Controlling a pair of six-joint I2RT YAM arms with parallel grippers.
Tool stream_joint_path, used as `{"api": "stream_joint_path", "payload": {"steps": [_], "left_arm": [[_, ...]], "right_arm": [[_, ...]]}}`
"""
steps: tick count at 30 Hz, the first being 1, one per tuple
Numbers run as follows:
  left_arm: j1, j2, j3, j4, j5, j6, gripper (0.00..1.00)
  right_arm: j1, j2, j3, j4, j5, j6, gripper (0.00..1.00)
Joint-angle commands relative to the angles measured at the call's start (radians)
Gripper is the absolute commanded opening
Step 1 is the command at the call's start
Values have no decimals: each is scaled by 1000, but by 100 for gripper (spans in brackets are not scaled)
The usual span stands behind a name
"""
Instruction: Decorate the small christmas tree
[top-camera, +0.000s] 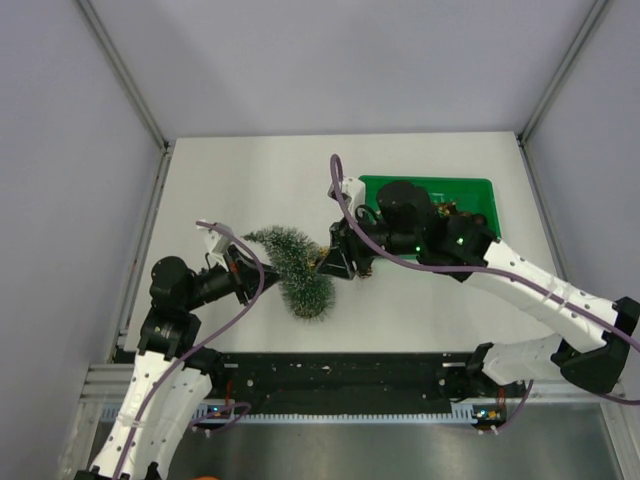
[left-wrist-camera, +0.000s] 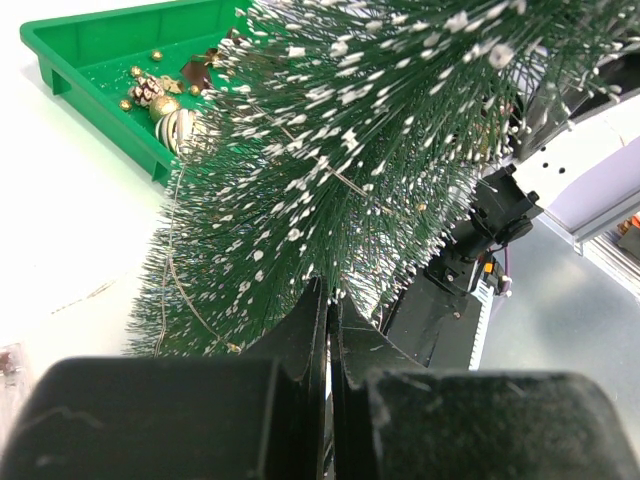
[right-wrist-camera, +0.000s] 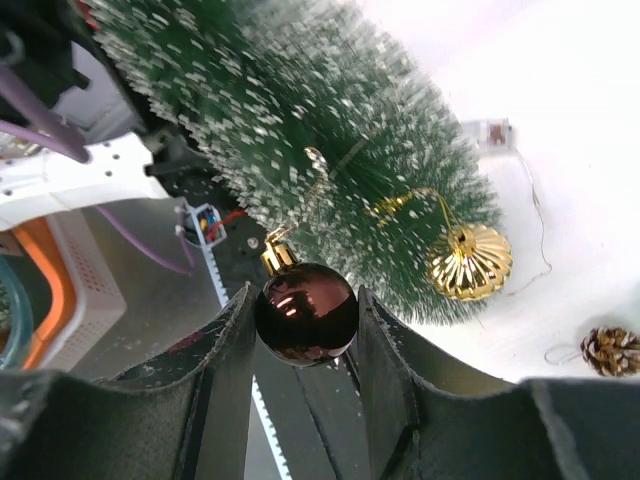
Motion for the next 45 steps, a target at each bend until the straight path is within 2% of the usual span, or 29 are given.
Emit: {"api": "stream_joint_path", "payload": {"steps": [1,6,15,23,32,39,45], "left_arm": [[-2,-11,-4,68,2,-8,0],[-2,-15,-1,60,2,-5,0],[-2,-15,-4,59,3,-2,0],[-2,-17,-1,57,2,-5,0],[-2,-20,-3,51,2,3,0],[-2,-18,-3,57,0,-4,0],[-2,-21,-1,53,0,-4,0]], "right_arm": [[16,-2,128,4,-24,-26,19],[16,26,178,-19,-30,-48,19],[18,33,156,-20,1,-54,19],[18,67,262,-62,47,-103,19],[18,4,-12,32,74,-26,18],[16,-14,-54,63,91,-9,18],[18,-19,-57,90,111,9,31]]}}
